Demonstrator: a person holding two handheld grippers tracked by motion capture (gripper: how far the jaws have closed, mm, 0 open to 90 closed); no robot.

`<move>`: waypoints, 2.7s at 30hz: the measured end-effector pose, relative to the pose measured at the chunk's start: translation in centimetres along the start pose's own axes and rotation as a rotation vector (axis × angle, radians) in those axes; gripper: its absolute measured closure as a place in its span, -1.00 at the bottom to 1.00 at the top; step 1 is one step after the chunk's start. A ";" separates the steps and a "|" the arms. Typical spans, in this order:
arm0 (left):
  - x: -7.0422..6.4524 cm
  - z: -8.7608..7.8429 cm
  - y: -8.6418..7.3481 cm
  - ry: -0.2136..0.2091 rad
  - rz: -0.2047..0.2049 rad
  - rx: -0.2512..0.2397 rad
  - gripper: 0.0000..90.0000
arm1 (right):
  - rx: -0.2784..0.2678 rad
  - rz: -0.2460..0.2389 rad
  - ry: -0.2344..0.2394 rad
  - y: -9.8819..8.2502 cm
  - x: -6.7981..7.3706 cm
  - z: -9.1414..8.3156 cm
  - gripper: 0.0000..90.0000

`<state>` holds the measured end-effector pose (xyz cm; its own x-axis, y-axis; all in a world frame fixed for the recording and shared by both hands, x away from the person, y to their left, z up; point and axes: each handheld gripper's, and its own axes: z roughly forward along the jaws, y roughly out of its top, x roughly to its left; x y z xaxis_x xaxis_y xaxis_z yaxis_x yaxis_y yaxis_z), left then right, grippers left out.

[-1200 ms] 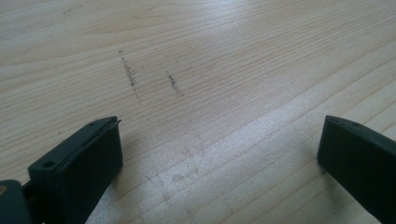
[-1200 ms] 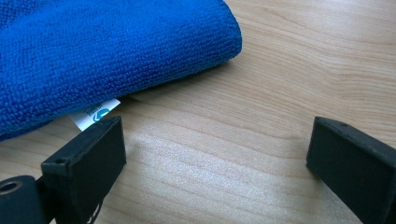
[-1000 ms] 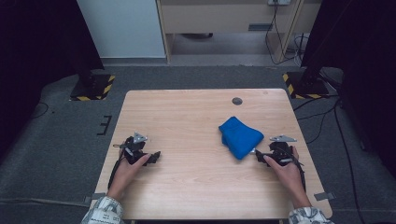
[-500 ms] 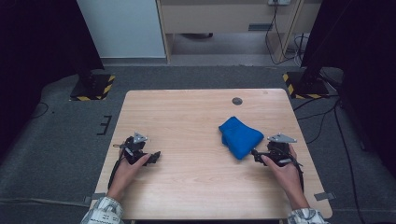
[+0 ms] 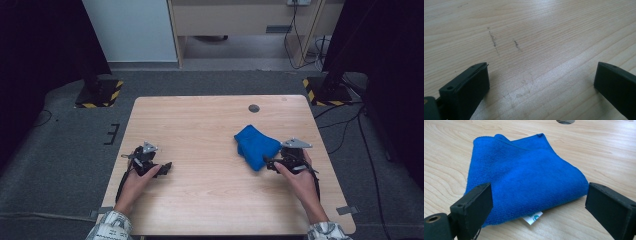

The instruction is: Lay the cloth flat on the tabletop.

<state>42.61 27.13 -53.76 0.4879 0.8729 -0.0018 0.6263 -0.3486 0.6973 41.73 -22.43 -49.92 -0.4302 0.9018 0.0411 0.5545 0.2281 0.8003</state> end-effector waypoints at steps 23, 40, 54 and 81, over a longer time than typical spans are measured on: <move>0.0 0.0 0.0 -0.001 0.001 0.000 -1.00 | 0.031 -0.071 0.078 1.3 3.4 2.7 -0.61; 0.0 0.0 0.0 -0.001 0.001 0.000 -1.00 | 0.070 -0.132 0.094 0.7 4.4 3.9 0.07; 0.0 0.0 0.0 -0.001 0.001 0.000 -1.00 | 0.025 -0.141 0.147 1.1 4.7 3.3 0.80; 0.0 0.0 0.0 0.000 0.002 0.001 -1.00 | -0.093 -0.186 0.363 7.3 12.9 -0.8 0.82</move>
<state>42.65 27.13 -53.75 0.4894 0.8720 -0.0005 0.6258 -0.3508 0.6966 39.70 -9.38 -43.09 -0.7493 0.6567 0.0858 0.3842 0.3254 0.8640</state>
